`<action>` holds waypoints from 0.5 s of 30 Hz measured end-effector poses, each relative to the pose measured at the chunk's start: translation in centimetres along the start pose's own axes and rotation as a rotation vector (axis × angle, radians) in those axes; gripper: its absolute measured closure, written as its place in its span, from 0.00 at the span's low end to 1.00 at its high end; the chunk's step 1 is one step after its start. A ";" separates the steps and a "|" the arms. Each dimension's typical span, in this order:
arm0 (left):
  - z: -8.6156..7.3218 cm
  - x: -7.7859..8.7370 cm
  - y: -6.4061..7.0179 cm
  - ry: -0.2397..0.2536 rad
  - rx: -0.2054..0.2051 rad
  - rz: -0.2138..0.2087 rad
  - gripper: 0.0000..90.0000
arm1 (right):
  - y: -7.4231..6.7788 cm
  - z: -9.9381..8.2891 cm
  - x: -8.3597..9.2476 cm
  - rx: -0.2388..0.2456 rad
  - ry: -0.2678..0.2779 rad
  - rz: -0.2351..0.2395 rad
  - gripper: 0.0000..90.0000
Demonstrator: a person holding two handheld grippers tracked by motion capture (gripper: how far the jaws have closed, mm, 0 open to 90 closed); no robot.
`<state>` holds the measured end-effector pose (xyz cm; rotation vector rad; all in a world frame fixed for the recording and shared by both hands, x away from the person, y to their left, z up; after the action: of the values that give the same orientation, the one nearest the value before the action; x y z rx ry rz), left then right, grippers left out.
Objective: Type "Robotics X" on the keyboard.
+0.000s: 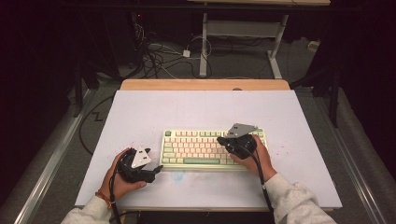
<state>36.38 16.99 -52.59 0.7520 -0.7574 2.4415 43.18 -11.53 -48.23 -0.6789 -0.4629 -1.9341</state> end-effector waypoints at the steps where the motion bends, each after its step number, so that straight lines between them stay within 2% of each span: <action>1: 0.0 0.0 0.0 0.002 -0.001 0.000 0.26 | 0.0 0.1 0.2 -0.003 0.007 -0.005 0.98; 7: 0.0 0.1 -0.1 0.002 0.000 0.005 0.26 | 0.1 0.6 1.5 0.005 0.058 -0.036 0.92; 11: 0.0 0.1 -0.1 0.002 0.001 0.003 0.26 | 0.6 0.7 2.7 -0.006 0.101 -0.079 0.75; 13: 0.0 0.1 -0.2 0.001 0.004 0.007 0.25 | 0.7 0.7 3.0 -0.014 0.113 -0.084 0.71; 14: 0.0 0.1 -0.2 0.001 0.006 0.007 0.25 | 0.8 0.7 3.6 -0.014 0.131 -0.088 0.64; 15: 0.0 0.1 -0.2 0.000 0.007 0.007 0.25 | 0.9 0.7 3.9 -0.016 0.147 -0.100 0.60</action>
<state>36.47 17.16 -52.46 0.7534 -0.7528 2.4519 42.77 -14.16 -45.16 -0.5277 -0.3973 -2.0674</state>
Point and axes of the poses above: each handheld gripper's, and its own axes: x roughly backward along the jaws, z roughly out of its top, y roughly to its right, the point moved 7 cm from there along -x, roughly forward along the jaws, and after that the axes turned 14 degrees about z, right-handed, at the moved point
